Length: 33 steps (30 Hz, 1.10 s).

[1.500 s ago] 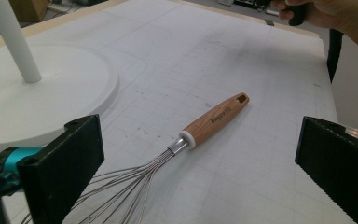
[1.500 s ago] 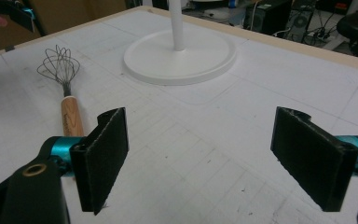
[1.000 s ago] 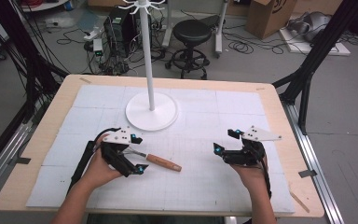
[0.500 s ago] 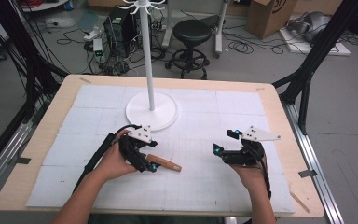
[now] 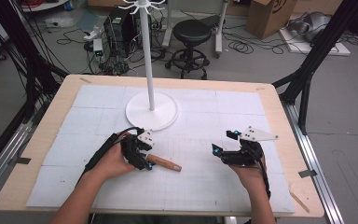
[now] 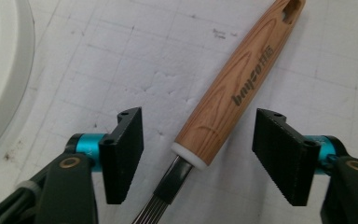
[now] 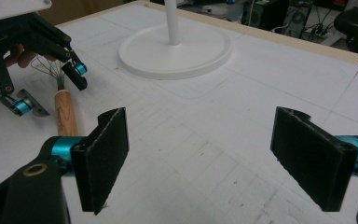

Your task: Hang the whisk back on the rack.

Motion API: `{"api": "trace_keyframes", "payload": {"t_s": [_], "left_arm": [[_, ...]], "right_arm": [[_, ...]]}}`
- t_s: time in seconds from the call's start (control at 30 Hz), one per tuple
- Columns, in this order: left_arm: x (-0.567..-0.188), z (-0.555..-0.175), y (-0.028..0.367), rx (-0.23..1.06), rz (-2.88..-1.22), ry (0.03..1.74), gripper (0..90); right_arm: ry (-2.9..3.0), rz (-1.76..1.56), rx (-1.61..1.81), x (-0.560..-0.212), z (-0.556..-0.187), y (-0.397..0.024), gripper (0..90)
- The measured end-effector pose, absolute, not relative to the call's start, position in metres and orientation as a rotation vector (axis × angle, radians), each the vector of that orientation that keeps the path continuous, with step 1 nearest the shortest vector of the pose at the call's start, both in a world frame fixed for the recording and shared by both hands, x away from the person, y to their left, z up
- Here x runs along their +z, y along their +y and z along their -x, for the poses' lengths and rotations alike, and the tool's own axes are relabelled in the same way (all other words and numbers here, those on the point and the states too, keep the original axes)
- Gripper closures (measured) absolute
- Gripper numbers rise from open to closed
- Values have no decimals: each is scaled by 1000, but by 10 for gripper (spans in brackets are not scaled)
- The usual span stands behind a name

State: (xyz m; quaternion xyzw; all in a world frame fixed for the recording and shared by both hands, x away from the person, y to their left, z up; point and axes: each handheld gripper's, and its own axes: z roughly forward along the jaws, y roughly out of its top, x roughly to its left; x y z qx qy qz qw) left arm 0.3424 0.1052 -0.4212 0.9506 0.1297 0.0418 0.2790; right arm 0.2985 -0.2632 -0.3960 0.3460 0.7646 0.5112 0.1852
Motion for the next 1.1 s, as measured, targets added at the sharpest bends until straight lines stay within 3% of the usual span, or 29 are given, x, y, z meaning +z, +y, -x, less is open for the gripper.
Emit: {"api": "trace_keyframes", "payload": {"t_s": [0.4, 0.6, 1.1], "left_arm": [[-424, -347, 107, 87, -2574, 373, 506], [-418, -344, 93, 85, -2673, 310, 640], [-416, -344, 93, 50, -2682, 295, 695]], "right_arm": [[2163, -979, 1431, -398, -299, -262, 189], [2165, -983, 1428, -399, -300, -261, 191], [2169, -981, 1415, -399, -300, -261, 191]]}}
